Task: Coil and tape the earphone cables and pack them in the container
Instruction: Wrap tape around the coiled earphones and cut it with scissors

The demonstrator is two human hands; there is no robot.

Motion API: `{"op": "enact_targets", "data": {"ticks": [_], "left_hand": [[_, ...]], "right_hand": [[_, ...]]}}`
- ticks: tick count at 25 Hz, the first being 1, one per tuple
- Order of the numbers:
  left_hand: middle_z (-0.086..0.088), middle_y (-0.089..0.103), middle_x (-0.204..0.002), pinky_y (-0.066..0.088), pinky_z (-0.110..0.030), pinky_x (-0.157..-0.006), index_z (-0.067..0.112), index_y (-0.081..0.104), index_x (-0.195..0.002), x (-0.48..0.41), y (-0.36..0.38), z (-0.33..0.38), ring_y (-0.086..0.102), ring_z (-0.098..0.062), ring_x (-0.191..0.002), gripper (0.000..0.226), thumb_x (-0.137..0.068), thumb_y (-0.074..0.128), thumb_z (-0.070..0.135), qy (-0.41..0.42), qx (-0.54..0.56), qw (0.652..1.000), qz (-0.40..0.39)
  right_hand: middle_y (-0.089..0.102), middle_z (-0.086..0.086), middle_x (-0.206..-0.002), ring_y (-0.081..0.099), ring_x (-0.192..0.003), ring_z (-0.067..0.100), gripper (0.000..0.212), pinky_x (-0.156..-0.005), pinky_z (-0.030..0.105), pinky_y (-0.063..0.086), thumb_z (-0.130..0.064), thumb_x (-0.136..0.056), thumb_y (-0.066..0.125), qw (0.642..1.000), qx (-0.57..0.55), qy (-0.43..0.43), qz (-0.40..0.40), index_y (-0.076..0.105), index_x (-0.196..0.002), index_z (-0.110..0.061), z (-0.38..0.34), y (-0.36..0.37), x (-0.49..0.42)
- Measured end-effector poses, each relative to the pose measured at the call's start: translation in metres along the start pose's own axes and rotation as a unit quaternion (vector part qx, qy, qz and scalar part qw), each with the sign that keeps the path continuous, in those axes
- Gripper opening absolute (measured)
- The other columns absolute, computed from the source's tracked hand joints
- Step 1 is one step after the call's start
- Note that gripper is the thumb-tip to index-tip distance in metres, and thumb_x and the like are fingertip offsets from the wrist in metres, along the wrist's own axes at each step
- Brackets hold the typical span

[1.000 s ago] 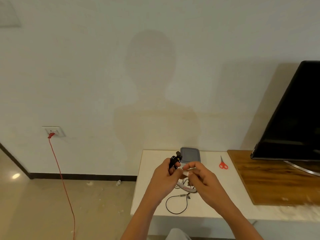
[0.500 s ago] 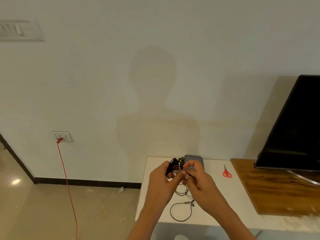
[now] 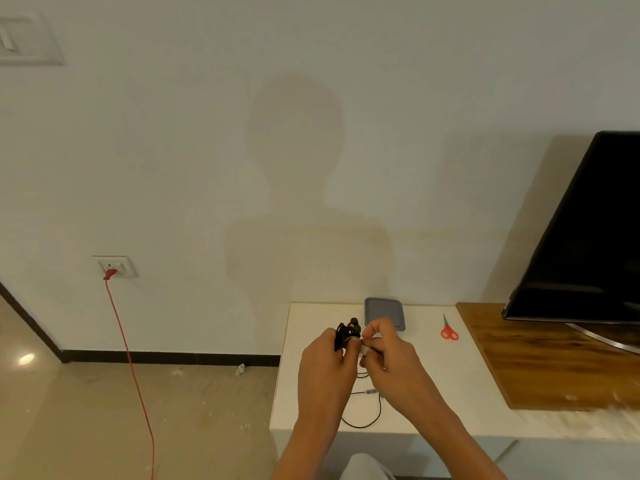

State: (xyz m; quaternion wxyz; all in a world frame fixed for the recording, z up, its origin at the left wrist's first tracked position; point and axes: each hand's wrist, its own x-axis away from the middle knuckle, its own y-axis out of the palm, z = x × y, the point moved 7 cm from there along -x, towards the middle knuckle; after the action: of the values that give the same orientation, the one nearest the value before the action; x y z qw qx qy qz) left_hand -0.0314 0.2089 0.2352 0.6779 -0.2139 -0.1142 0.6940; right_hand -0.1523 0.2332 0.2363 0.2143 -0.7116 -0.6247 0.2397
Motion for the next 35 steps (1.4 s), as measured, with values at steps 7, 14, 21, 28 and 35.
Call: {"op": "enact_targets", "data": {"ticks": [7, 14, 21, 28, 35], "left_hand": [[0.008, 0.045, -0.054, 0.035, -0.014, -0.045, 0.019, 0.050, -0.065, -0.003, 0.013, -0.029, 0.039, -0.010, -0.047, 0.030, -0.093, 0.057, 0.024, -0.061, 0.054, 0.996, -0.020], [-0.003, 0.049, -0.056, 0.039, -0.025, -0.061, 0.010, 0.062, -0.071, -0.006, 0.033, -0.058, 0.043, -0.015, -0.057, 0.025, -0.093, 0.055, 0.019, -0.193, 0.203, 0.953, -0.118], [0.000, 0.048, -0.053, 0.044, -0.033, -0.075, 0.013, 0.069, -0.079, -0.010, 0.035, -0.075, 0.044, -0.015, -0.059, 0.016, -0.089, 0.061, 0.022, -0.257, 0.280, 0.917, -0.120], [0.000, 0.048, -0.061, 0.045, -0.027, -0.073, 0.016, 0.074, -0.089, -0.007, 0.039, -0.075, 0.045, -0.013, -0.063, 0.025, -0.090, 0.061, 0.037, -0.220, 0.251, 0.932, -0.141], [0.005, 0.056, -0.056, 0.045, -0.027, -0.065, 0.012, 0.073, -0.081, -0.007, 0.041, -0.058, 0.050, -0.012, -0.059, 0.023, -0.081, 0.073, 0.035, -0.115, 0.197, 0.965, -0.129]], "right_hand": [[0.060, -0.005, -0.074, 0.054, -0.060, 0.010, 0.013, -0.055, 0.016, 0.047, -0.010, -0.094, 0.049, 0.999, 0.021, 0.031, -0.009, 0.045, -0.105, -0.016, 0.013, 0.006, -0.004], [0.058, -0.005, -0.064, 0.049, -0.054, 0.009, 0.006, -0.054, 0.020, 0.047, -0.013, -0.093, 0.052, 0.999, 0.011, 0.030, 0.035, 0.053, -0.091, -0.019, 0.023, 0.000, -0.008], [0.066, -0.023, -0.076, 0.061, -0.081, -0.013, 0.010, -0.064, 0.001, 0.043, -0.029, -0.085, 0.066, 0.998, -0.006, 0.017, 0.053, 0.066, -0.078, -0.036, 0.038, -0.002, -0.008], [0.068, -0.015, -0.085, 0.064, -0.080, -0.002, 0.003, -0.062, 0.002, 0.044, -0.026, -0.087, 0.065, 0.997, -0.051, 0.039, 0.053, 0.067, -0.085, -0.025, 0.049, -0.002, -0.012], [0.064, -0.018, -0.081, 0.062, -0.082, 0.004, 0.007, -0.067, 0.009, 0.043, -0.029, -0.087, 0.066, 0.999, 0.002, 0.025, 0.047, 0.061, -0.084, -0.033, 0.044, 0.000, -0.013]]}}
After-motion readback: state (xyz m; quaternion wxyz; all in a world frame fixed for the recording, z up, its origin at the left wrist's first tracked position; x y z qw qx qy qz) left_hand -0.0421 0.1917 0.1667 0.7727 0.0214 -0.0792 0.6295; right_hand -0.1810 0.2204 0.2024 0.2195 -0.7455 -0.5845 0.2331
